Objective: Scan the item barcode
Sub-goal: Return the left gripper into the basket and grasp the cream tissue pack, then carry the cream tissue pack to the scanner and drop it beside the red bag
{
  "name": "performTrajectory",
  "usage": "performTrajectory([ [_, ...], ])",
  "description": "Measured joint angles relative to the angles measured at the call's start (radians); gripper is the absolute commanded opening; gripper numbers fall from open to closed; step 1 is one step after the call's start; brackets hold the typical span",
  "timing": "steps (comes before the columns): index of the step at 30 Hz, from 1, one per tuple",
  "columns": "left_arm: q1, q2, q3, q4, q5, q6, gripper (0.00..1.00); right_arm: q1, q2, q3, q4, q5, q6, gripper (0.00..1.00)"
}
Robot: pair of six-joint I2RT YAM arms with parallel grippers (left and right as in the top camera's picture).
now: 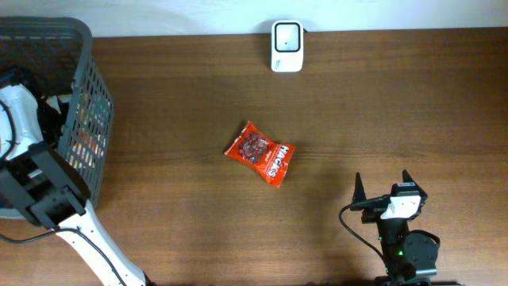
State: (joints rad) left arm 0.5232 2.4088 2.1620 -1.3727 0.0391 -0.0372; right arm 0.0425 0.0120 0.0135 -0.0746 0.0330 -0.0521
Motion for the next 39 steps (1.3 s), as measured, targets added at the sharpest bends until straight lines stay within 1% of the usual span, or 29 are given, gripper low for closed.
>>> performTrajectory([
  [3, 0.0, 0.001, 0.031, -0.055, 0.0, 0.0, 0.0, 0.0, 0.0, 0.0, 0.0, 0.0, 0.0, 0.98],
  [5, 0.0, 0.002, 0.083, -0.116, 0.004, 0.0, 0.0, 0.0, 0.0, 0.0, 0.0, 0.0, 0.0, 0.98],
  [9, -0.005, 0.006, 0.287, -0.233, 0.019, -0.01, 0.0, 0.0, 0.0, 0.0, 0.0, 0.0, 0.0, 0.98],
  [12, -0.011, 0.008, 0.513, -0.308, 0.033, -0.028, 0.0, 0.0, 0.0, 0.0, 0.0, 0.0, 0.001, 0.98],
  [13, -0.011, 0.008, 0.528, -0.309, 0.033, -0.032, 0.0, 0.0, 0.0, 0.0, 0.0, 0.0, 0.0, 0.98],
  [14, -0.011, 0.003, 0.617, -0.311, 0.045, -0.035, 0.0, 0.0, 0.0, 0.0, 0.0, 0.0, 0.0, 0.98],
  [17, -0.013, -0.026, 0.696, -0.314, 0.087, -0.038, 0.0, 0.0, 0.0, 0.0, 0.0, 0.0, 0.0, 0.99],
  [20, -0.018, -0.079, 0.713, -0.315, 0.131, -0.042, 0.0, 0.0, 0.0, 0.0, 0.0, 0.0, 0.0, 0.98],
  [24, -0.038, -0.169, 0.713, -0.314, 0.148, -0.043, 0.0, 0.0, 0.0, 0.0, 0.0, 0.0, 0.0, 0.98],
  [30, -0.111, -0.349, 0.726, -0.316, 0.198, -0.061, 0.0, 0.0, 0.0, 0.0, 0.0, 0.0, 0.0, 0.98],
  [33, -0.186, -0.39, 0.731, -0.316, 0.245, -0.062, 0.0, 0.0, 0.0, 0.0, 0.0, 0.0, 0.0, 0.98],
  [39, -0.415, -0.388, 0.689, -0.316, 0.283, -0.064, 0.0, 0.0, 0.0, 0.0, 0.0, 0.0, 0.0, 0.98],
])
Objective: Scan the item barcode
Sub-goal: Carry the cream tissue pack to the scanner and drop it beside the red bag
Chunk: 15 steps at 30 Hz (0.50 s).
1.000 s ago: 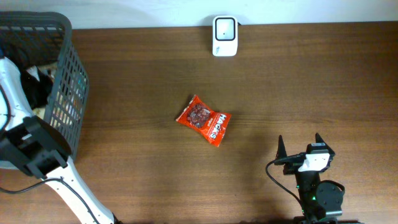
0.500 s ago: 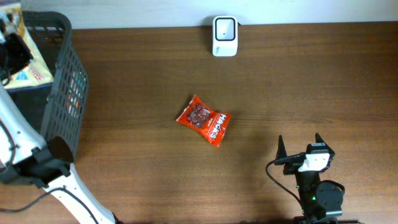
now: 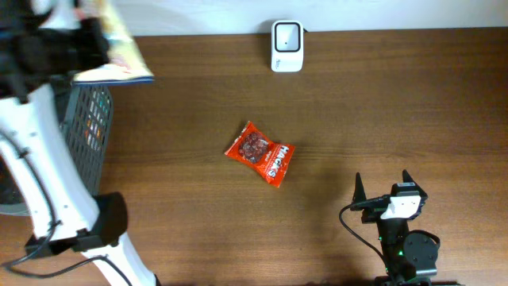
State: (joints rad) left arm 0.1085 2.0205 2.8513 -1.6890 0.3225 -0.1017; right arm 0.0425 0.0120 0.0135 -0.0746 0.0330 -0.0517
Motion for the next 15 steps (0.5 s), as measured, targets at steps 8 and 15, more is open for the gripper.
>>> performTrajectory([
  [8, -0.3, 0.06, -0.264, 0.074, -0.028, 0.0, 0.0, 0.0, 0.0, 0.0, 0.0, 0.0, -0.001, 0.98],
  [15, -0.507, 0.161, -0.65, 0.356, -0.034, -0.011, 0.0, 0.0, 0.0, 0.0, 0.0, 0.0, -0.001, 0.98],
])
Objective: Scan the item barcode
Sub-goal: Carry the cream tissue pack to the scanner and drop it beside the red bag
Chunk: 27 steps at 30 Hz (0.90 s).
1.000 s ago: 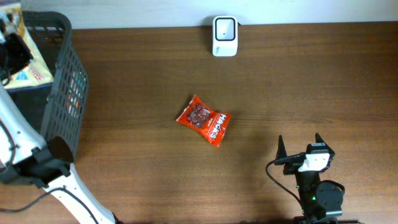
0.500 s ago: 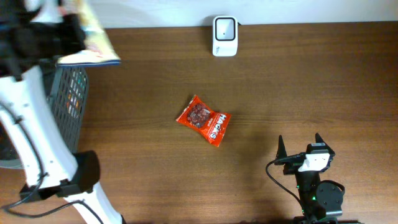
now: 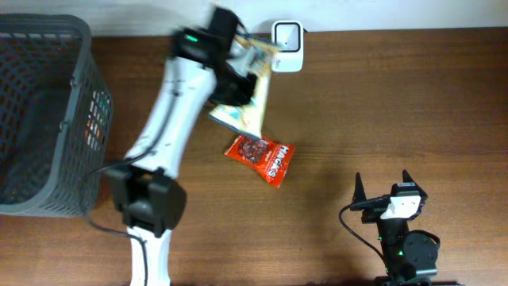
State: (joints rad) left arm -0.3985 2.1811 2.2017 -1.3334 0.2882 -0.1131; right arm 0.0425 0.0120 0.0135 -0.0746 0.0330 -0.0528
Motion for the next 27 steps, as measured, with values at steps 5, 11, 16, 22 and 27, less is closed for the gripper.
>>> performTrajectory([
  [5, -0.113, 0.026, -0.164, 0.108, 0.0, -0.017, 0.05, 0.0, 0.0, 0.0, 0.0, 0.0, 0.001, 0.98],
  [11, -0.178, 0.026, -0.195, 0.172, 0.0, -0.028, 0.55, 0.0, 0.0, 0.0, 0.0, 0.0, 0.001, 0.98],
  [16, -0.174, 0.026, -0.19, 0.131, 0.006, -0.034, 0.55, 0.0, 0.0, 0.0, 0.0, 0.0, 0.001, 0.98],
  [22, -0.095, 0.027, 0.063, -0.112, 0.016, -0.029, 0.66, 0.0, 0.0, 0.0, 0.0, 0.0, 0.001, 0.98],
  [27, 0.034, 0.028, 0.511, -0.327, 0.005, -0.011, 0.99, 0.0, 0.0, 0.0, 0.0, 0.0, 0.001, 0.98],
])
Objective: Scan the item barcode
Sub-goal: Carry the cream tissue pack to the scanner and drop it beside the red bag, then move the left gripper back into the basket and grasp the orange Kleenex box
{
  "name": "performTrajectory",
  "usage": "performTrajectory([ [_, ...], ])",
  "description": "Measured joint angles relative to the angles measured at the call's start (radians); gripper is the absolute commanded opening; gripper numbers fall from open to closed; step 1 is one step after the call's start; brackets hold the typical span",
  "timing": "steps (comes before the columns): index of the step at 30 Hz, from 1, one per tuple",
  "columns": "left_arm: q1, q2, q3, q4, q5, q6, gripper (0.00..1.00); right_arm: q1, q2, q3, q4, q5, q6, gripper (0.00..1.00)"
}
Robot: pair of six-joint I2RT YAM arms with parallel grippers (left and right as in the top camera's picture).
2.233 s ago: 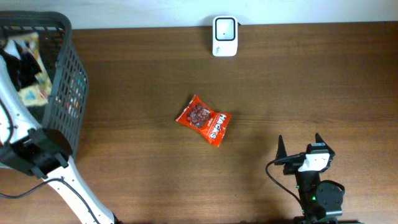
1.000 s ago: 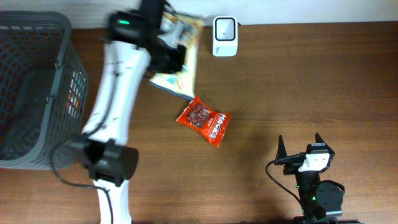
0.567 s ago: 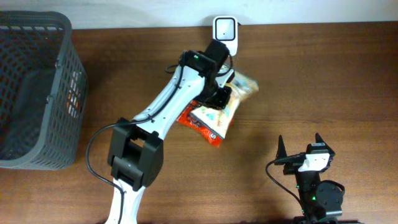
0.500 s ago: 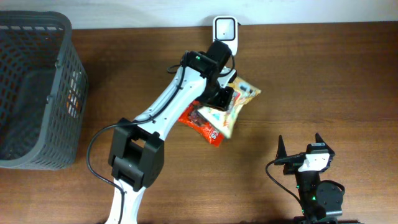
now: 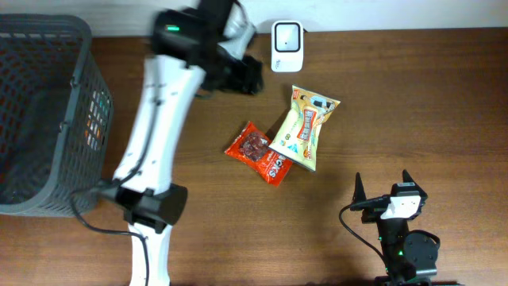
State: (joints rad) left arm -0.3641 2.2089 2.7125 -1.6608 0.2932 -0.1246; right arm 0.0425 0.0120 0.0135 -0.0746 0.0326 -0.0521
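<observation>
A cream-yellow snack bag (image 5: 305, 127) lies flat on the table, its lower left edge resting over a red snack bag (image 5: 255, 149). The white barcode scanner (image 5: 286, 36) stands at the table's far edge, just above the two bags. My left arm reaches across from the lower left, and its gripper (image 5: 248, 77) hangs left of the scanner, blurred, open and holding nothing. The yellow bag lies apart from it, to its lower right. My right gripper (image 5: 382, 187) rests open near the front right, fingers pointing away, with nothing between them.
A dark grey mesh basket (image 5: 75, 48) stands at the left edge, with some packets showing through its side wall. The brown wooden table (image 5: 429, 103) runs out to the right. My left arm's base (image 5: 151, 208) sits at the front left.
The yellow bag was held by my left gripper beside the scanner, above the red bag. Now it lies on the table, partly over the red bag, and the gripper is empty.
My left arm was first down in the basket, with only the red bag on the table. Then it held a yellow bag up above the basket. Then it held the bag next to the scanner. Now the bag lies released beside the red one; the right arm stayed still.
</observation>
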Motion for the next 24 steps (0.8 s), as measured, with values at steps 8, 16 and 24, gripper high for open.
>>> performTrajectory([
  [8, 0.2, -0.106, 0.264, -0.023, -0.046, 0.009, 0.99, 0.0, 0.0, 0.0, 0.0, 0.0, 0.0, 0.98],
  [16, 0.516, -0.28, 0.278, -0.023, -0.277, 0.009, 0.99, 0.0, 0.0, 0.0, 0.0, 0.0, 0.0, 0.98],
  [24, 0.812, -0.286, 0.049, -0.002, -0.325, -0.006, 0.99, 0.0, 0.0, 0.0, 0.0, 0.0, 0.0, 0.98],
])
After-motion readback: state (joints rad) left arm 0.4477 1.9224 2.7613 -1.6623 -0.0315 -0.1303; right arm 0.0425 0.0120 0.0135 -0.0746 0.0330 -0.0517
